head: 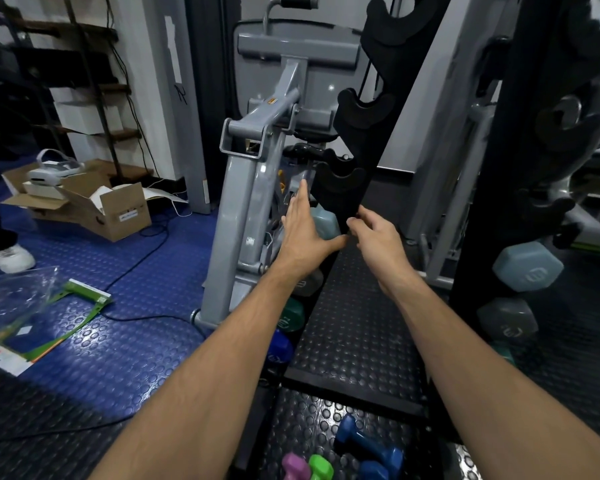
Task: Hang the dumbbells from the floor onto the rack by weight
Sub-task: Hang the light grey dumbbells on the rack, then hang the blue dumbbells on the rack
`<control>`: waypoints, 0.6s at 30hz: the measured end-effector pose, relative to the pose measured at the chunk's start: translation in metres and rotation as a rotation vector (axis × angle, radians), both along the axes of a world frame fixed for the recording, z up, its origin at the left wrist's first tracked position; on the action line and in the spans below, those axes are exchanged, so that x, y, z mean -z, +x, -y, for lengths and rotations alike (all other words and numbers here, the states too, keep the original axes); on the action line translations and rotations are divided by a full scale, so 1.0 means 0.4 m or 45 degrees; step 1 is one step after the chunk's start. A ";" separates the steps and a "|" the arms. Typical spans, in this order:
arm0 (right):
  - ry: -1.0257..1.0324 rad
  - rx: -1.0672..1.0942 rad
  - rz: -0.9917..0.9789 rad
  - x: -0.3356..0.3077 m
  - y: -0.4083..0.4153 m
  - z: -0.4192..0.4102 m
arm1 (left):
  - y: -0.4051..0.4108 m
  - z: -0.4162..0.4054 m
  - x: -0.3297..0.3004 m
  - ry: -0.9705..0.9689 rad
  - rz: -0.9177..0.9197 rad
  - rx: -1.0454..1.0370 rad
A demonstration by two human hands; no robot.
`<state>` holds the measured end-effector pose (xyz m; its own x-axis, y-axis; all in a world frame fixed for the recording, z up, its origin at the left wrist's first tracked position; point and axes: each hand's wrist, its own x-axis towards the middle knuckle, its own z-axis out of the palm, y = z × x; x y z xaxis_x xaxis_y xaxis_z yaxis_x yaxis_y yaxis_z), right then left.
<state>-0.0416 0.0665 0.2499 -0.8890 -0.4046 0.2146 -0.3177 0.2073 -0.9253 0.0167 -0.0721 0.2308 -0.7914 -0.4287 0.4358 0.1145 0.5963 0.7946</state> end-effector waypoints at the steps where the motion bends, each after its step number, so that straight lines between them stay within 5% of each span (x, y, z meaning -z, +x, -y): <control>1: -0.017 0.005 -0.017 -0.001 0.002 -0.003 | 0.000 0.002 0.006 0.033 -0.013 0.004; 7: 0.003 0.054 -0.028 0.016 0.025 -0.041 | 0.060 -0.036 0.023 0.273 -0.168 -0.004; 13: 0.054 0.093 0.001 0.094 0.053 -0.110 | 0.148 -0.167 0.071 0.166 -0.516 -0.263; 18: 0.128 0.136 0.121 0.203 0.080 -0.177 | 0.178 -0.254 0.200 0.160 -0.422 -0.223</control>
<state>-0.0098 0.1373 0.1688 -0.9423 -0.3221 0.0912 -0.2014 0.3279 -0.9230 0.0878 0.0296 0.1508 -0.5266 -0.6108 0.5912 0.2827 0.5300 0.7995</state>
